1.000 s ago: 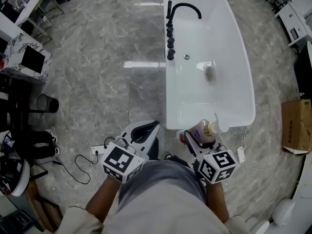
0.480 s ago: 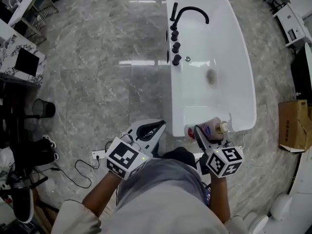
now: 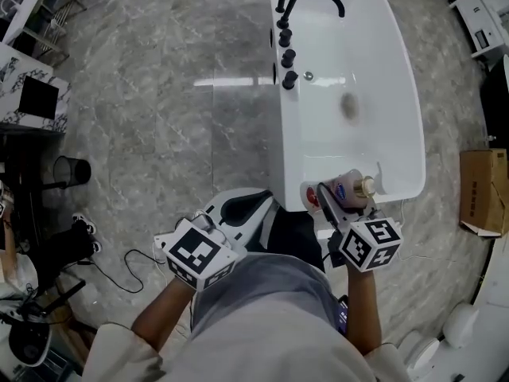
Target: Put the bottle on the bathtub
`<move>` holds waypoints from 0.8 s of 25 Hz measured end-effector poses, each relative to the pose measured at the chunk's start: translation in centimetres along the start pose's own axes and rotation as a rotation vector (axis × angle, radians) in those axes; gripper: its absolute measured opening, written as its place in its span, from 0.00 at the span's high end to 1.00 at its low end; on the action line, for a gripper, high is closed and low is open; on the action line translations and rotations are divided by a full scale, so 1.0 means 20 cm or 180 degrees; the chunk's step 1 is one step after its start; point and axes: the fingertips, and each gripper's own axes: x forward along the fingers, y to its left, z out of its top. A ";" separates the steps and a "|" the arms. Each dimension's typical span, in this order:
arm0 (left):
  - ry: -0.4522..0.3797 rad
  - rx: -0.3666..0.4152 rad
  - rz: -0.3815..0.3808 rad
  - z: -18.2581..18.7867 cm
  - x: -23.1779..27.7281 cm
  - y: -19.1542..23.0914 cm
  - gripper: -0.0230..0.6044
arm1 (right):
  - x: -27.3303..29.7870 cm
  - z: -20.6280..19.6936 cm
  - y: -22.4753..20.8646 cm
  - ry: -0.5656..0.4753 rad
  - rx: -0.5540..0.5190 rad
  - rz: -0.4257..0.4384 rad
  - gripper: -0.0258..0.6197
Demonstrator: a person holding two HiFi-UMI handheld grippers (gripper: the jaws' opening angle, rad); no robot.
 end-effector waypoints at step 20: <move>0.0281 -0.0195 0.0445 -0.13 0.14 0.06 0.95 | 0.42 -0.09 -0.27 0.0331 -0.0026 0.0174 0.63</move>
